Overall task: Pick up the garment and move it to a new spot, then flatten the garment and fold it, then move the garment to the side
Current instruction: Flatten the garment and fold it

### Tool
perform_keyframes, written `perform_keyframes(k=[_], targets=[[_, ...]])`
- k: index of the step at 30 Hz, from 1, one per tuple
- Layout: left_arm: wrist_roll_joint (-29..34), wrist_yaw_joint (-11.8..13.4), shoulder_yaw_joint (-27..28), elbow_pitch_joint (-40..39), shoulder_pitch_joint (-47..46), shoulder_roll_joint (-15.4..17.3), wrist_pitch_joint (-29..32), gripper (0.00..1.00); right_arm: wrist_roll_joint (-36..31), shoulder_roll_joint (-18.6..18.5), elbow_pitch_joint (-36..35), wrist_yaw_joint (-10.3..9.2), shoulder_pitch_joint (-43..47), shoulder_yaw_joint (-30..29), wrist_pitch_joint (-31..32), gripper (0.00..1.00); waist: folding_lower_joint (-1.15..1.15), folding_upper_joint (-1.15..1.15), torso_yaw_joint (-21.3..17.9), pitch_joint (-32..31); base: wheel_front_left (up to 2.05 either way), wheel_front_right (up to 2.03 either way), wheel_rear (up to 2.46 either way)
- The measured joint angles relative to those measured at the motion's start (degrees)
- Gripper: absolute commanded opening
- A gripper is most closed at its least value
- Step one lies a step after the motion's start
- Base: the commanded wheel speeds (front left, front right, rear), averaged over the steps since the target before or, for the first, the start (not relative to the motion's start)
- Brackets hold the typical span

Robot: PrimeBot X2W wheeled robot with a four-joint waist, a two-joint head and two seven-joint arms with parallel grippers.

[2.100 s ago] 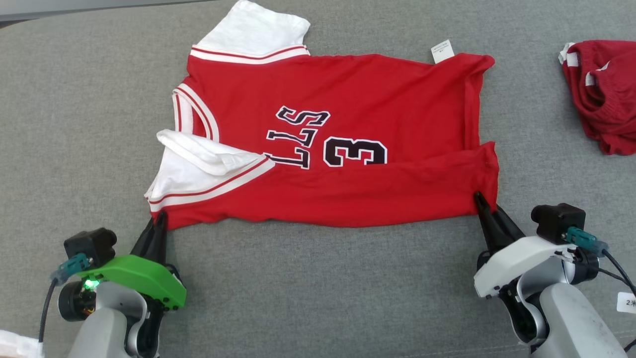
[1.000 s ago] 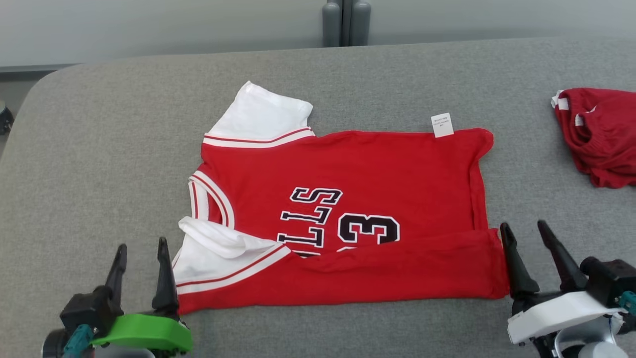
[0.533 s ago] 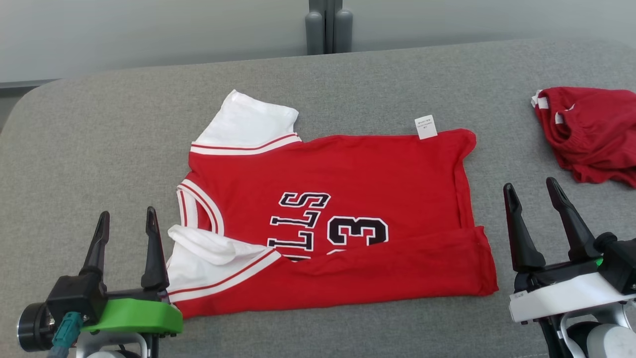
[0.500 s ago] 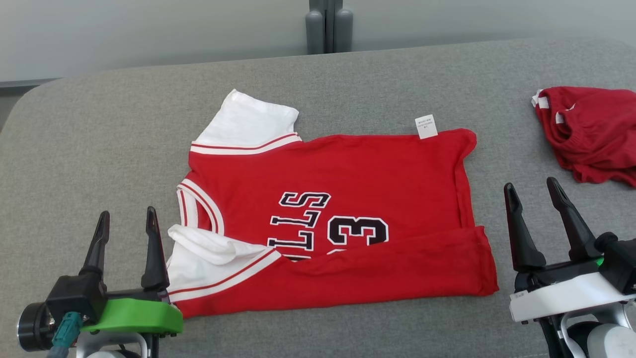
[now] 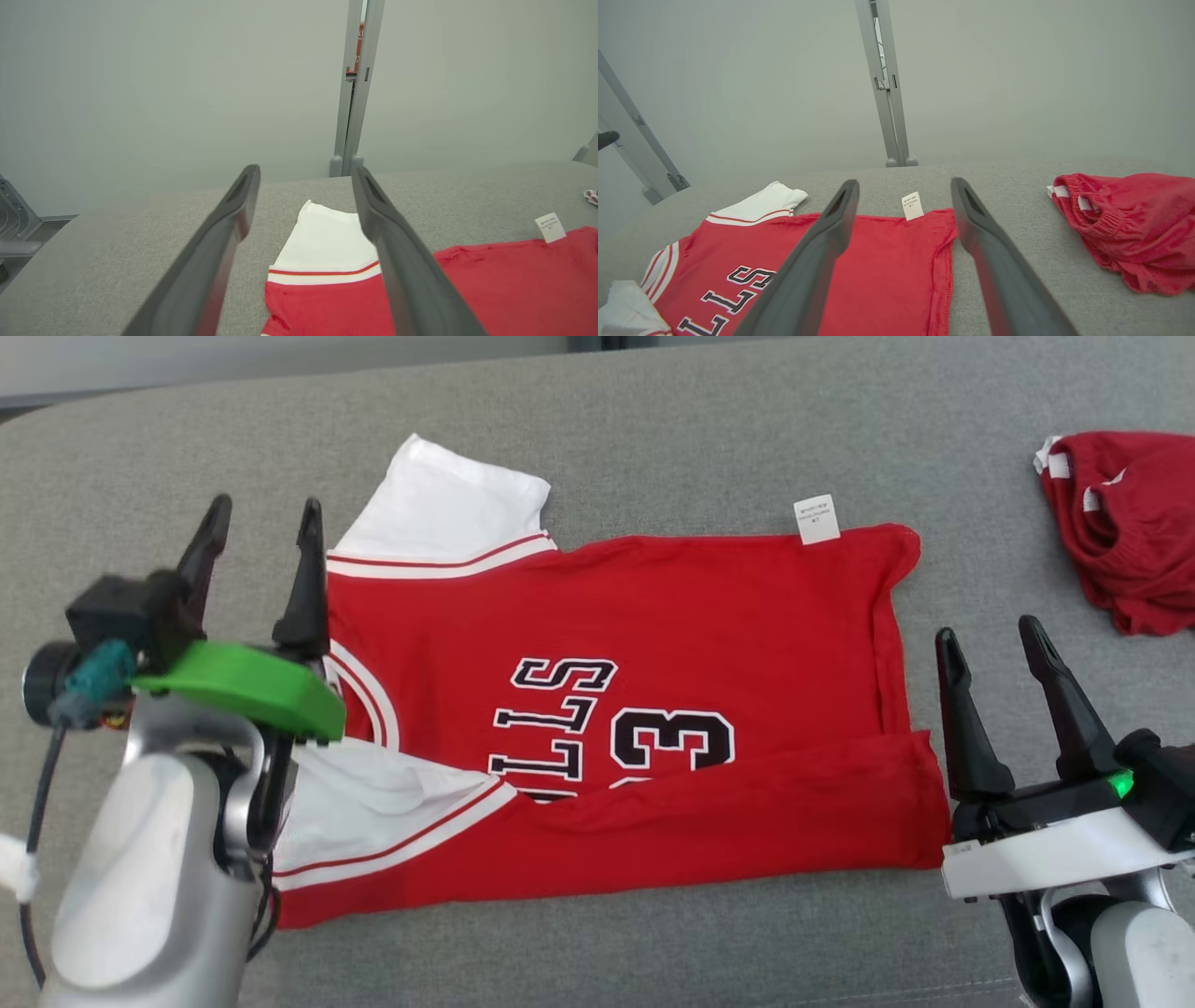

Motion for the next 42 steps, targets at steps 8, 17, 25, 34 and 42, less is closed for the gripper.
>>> perform_keyframes(k=[8,17,25,34,42], targets=[[-2.69,-5.66,-3.34,22.31,-20.73,-1.07,8.17,1.00,0.10,0.97,1.93,0.00,-3.59,1.69,-1.82,1.00,0.00,0.00,-2.91,7.29,0.00,0.00,0.00],[-3.75,-7.66,-4.16,42.87,-34.28,0.11,8.92,1.00,0.84,1.30,5.14,0.00,-6.60,4.58,-3.70,1.00,0.00,0.00,-8.05,12.28,0.00,0.00,0.00],[-3.91,-8.09,-4.50,54.86,-39.64,2.65,7.51,0.64,1.69,1.47,7.71,0.00,-7.85,5.34,-4.80,1.00,0.00,0.00,-11.67,15.41,0.00,0.00,0.00],[-5.01,-8.43,-5.81,59.68,-41.52,2.92,1.67,0.00,3.87,-0.53,13.13,0.00,-13.95,5.92,-4.94,1.00,0.00,0.00,-11.99,15.43,0.00,0.00,0.00],[-6.06,-8.43,-8.48,59.99,-42.96,0.74,-3.30,0.00,7.10,-4.60,24.60,0.00,-25.47,8.42,-2.75,1.00,0.00,0.00,-9.67,14.21,0.00,0.00,0.00]])
